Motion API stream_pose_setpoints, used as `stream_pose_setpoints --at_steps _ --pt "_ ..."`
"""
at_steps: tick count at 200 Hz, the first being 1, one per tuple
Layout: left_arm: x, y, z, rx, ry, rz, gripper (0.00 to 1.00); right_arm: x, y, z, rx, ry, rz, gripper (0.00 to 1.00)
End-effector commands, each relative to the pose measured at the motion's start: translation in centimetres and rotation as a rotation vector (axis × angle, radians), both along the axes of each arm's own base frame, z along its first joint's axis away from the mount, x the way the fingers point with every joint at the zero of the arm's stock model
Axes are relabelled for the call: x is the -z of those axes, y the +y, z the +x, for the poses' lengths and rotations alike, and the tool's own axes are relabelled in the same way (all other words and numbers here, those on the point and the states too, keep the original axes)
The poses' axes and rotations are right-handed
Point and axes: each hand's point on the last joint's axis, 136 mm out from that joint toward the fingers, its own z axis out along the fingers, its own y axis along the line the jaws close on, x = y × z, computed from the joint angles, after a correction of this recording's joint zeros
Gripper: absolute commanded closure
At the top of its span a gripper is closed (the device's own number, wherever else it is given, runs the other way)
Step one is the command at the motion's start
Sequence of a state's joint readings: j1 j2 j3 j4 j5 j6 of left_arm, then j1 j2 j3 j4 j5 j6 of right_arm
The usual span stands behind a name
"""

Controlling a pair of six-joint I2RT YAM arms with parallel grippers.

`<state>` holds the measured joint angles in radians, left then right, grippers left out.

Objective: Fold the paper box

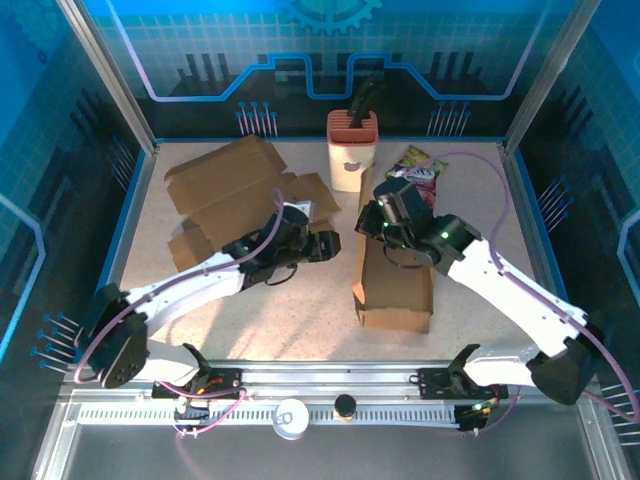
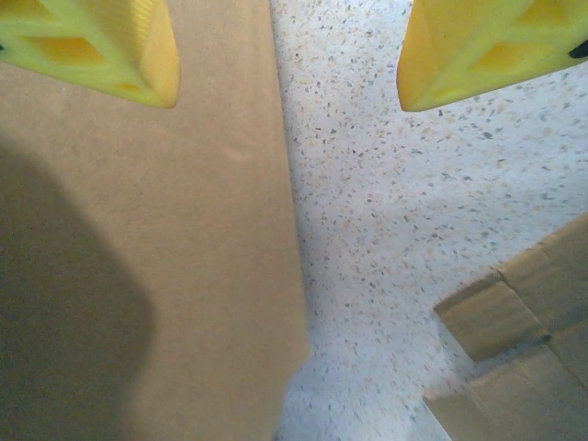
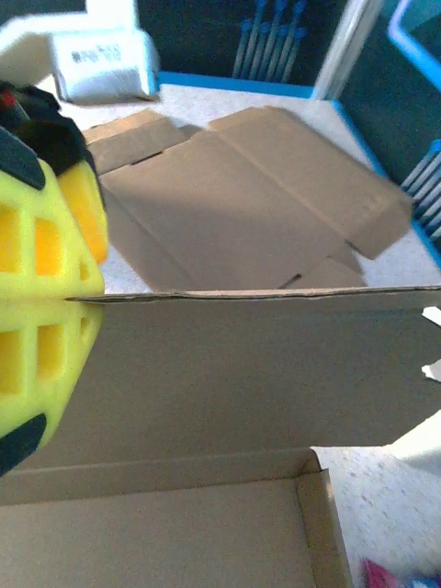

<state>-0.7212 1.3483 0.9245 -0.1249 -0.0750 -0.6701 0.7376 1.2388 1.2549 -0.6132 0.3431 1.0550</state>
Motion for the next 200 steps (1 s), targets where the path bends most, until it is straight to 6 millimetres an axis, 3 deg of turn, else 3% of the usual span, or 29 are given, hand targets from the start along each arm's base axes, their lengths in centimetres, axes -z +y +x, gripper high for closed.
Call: stream_pose_setpoints --at_steps 1,56,86,120,158,174,200 --pt "-0.5 2.7 -1.5 -0.037 -0.031 0.055 0.34 -1.6 -2.9 0.6 0.266 -0.065 0.071 1.00" --pt "0.5 6.7 -5.7 -0.090 0.028 0.070 0.40 -0.5 -6.8 0.9 0.606 -0.026 0.146 1.00" --pt "3.5 7.5 -8.2 -0.081 0.136 0.080 0.41 1.2 -10.1 -0.5 0.845 0.063 0.222 1.00" --pt "6.8 5.0 -11.0 0.016 0.235 0.026 0.46 2.8 -12.9 -1.2 1.043 0.156 0.274 1.00" --pt "10.2 2.9 -13.2 0.039 0.306 0.045 0.45 3.8 -13.5 -0.4 1.070 0.208 0.339 1.00" --pt "10.9 1.7 -13.0 0.036 0.288 0.000 0.41 4.2 -13.7 -0.4 1.072 0.223 0.351 1.00" --pt "9.7 -0.2 -11.0 0.026 0.170 -0.100 0.34 4.6 -13.9 -0.6 1.074 0.238 0.353 1.00"
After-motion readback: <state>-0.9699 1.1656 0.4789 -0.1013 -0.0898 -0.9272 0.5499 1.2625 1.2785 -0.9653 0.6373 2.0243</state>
